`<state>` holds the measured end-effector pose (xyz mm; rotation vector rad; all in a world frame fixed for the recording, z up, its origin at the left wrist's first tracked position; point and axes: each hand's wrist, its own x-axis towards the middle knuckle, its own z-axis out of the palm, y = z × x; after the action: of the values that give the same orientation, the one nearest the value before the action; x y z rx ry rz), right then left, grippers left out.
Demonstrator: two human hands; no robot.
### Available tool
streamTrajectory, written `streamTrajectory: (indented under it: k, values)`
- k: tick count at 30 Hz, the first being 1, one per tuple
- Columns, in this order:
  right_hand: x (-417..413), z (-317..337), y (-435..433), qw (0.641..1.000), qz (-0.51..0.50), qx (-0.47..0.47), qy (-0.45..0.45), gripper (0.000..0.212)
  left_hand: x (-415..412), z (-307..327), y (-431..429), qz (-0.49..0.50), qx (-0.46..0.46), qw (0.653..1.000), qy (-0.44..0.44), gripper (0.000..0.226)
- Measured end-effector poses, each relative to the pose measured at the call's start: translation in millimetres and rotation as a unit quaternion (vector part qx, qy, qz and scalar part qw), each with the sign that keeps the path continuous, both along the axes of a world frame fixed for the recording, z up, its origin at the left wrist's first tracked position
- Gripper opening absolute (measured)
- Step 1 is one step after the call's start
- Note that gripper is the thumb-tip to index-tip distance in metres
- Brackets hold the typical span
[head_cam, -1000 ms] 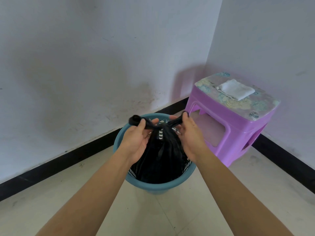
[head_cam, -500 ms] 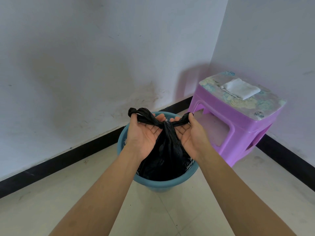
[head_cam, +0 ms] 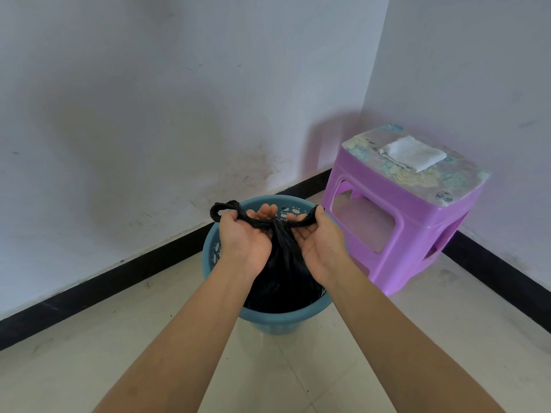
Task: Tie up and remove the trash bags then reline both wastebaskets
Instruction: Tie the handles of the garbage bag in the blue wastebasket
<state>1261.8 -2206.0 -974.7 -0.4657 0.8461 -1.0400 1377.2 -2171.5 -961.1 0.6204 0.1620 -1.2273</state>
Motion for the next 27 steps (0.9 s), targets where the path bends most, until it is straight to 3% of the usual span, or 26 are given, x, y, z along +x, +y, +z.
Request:
streamTrajectory:
  k: [5,9,14,16,21,23,25,27]
  values:
    - [-13,-1,-12,0.985,-0.104,0.071,-0.114,0.032,13,-11,5,0.041,0.068,0.997,0.014,0.040]
    - [-61,-12,-39,0.978,-0.180,0.099,-0.022,0.034,53,-17,17,0.084,0.182,0.977,-0.075,0.036]
    - [-89,-29,-54,0.973,-0.185,0.054,0.130,0.030,66,-14,18,0.057,0.203,0.954,-0.214,0.038]
    - [-85,-32,-51,0.968,-0.156,0.000,0.194,0.028,62,-15,18,0.049,0.197,0.951,-0.234,0.036]
    - [-71,-8,-43,0.968,-0.069,-0.123,0.206,0.030,55,-11,14,0.014,0.070,0.980,-0.187,0.016]
    - [-63,0,-40,0.937,-0.023,-0.204,0.282,0.030,44,-5,13,-0.021,0.034,0.971,-0.236,0.011]
    - [-56,0,-37,0.889,0.014,-0.265,0.374,0.034,32,-5,12,-0.062,0.058,0.938,-0.335,0.010]
    - [-52,-2,-34,0.852,0.050,-0.286,0.436,0.043,25,-13,11,-0.113,0.116,0.892,-0.421,0.024]
